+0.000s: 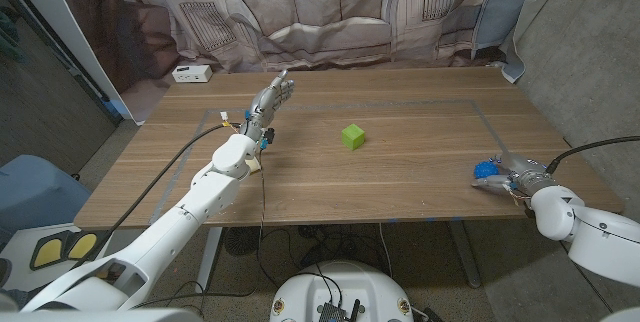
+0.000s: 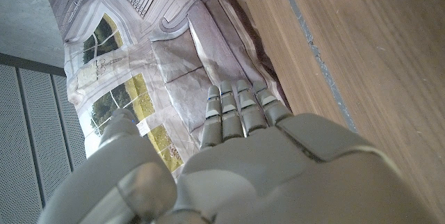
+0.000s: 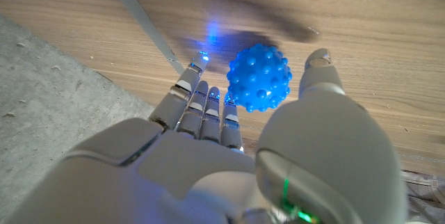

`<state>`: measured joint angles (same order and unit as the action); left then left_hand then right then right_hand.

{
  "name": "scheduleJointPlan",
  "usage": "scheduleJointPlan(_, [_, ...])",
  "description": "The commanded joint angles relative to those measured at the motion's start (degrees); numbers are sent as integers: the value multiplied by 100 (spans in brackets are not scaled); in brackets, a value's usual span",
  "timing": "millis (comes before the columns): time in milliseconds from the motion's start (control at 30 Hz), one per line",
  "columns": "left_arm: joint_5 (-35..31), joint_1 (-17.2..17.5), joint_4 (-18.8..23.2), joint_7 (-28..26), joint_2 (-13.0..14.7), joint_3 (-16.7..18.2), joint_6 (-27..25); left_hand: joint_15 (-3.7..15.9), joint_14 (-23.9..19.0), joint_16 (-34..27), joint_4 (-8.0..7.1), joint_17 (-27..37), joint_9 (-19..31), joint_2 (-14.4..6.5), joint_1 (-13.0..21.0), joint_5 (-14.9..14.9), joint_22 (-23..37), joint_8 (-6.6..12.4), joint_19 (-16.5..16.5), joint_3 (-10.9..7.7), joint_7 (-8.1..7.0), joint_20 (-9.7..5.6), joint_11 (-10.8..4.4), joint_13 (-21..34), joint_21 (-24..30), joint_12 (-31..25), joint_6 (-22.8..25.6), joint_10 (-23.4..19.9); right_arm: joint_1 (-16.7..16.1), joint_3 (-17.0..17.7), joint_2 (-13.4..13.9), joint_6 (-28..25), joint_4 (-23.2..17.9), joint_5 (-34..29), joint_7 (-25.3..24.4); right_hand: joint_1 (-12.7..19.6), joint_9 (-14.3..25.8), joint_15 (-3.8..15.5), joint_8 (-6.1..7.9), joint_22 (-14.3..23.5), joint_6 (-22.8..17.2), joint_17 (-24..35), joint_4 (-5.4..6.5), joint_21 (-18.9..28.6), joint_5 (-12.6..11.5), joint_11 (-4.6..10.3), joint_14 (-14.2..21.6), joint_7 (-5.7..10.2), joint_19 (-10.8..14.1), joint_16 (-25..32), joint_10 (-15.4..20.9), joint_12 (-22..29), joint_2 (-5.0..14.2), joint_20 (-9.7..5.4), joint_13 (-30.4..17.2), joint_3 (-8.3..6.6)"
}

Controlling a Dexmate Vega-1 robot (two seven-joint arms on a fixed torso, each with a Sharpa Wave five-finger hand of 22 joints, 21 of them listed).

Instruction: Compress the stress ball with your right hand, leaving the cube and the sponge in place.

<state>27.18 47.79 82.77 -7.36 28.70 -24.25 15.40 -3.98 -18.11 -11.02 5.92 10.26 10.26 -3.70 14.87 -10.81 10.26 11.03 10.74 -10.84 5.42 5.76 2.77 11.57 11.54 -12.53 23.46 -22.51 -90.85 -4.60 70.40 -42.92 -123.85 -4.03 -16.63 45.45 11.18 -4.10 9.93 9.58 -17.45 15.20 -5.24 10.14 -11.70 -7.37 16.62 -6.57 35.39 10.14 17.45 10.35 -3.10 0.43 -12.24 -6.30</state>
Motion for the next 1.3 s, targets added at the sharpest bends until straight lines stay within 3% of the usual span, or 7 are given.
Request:
scheduleJointPlan(33, [34,-14,-17,25,-2,3,-21,-8,-37,5,25,13,29,-56,-17,21,10,12,14,-31,-4,11,27,22,-10,4,41,-49,-139,131,45,134,-35,95,-143,-140,9,-41,11,1,126,-5,43,-17,-52,-8,-70,-23,-80,22,-94,-5,-9,28,1,52])
scheduleJointPlan(367, [52,-30,-59,42,-17,2,-6,-9,-40,5,28,13,29,-68,-12,21,10,17,16,-39,-1,13,36,22,-9,2,61,-54,-441,541,-289,682,29,137,-333,-392,9,-119,97,3,31,-27,162,16,-79,-87,-55,-139,-103,83,-26,60,30,83,14,114])
scheduleJointPlan(667, [82,-86,-169,121,-53,-35,-12,-3,-39,7,30,12,30,-79,-8,21,10,18,16,-47,12,13,27,22,-9,-3,70,-71,-592,824,-818,1312,183,114,-454,-883,18,-120,146,12,-83,-53,420,31,-104,-114,-49,-105,-171,134,61,110,145,166,34,235])
scheduleJointPlan(833, [91,-100,-220,149,-70,-51,2,-11,-41,7,31,12,30,-85,-5,21,10,14,18,-51,15,10,35,22,-8,-2,64,-69,-602,860,-1083,1624,281,-14,-595,-1228,15,-110,102,13,67,-71,604,1,-114,-94,-165,-99,-364,116,-3,89,234,208,46,322])
scheduleJointPlan(933, [95,-88,-214,143,-66,-45,10,-8,-41,7,31,12,30,-88,-4,21,10,10,17,-54,12,10,35,22,-9,-2,55,-70,-582,883,-1240,1821,345,-35,-632,-1464,8,-84,115,13,73,-89,711,-37,-129,-77,-224,-67,-655,118,-21,87,247,168,58,401])
scheduleJointPlan(1133, [88,-63,-176,125,-40,-31,11,-6,-41,7,33,12,30,-94,0,21,10,13,20,-59,10,7,28,22,-7,-3,67,-75,-505,866,-1565,2348,542,-94,-780,-1679,-6,-25,140,14,21,-123,784,-58,-166,-63,-407,14,-1146,85,-34,86,213,39,75,494])
scheduleJointPlan(1300, [95,-58,-165,143,-26,-30,10,-5,-41,8,35,11,30,-100,3,22,10,11,20,-63,8,8,30,22,-8,1,65,-67,-368,792,-1807,2855,754,-106,-891,-1707,-9,8,138,14,27,-138,787,-43,-181,-52,-524,37,-1239,55,-98,67,208,-1,78,508])
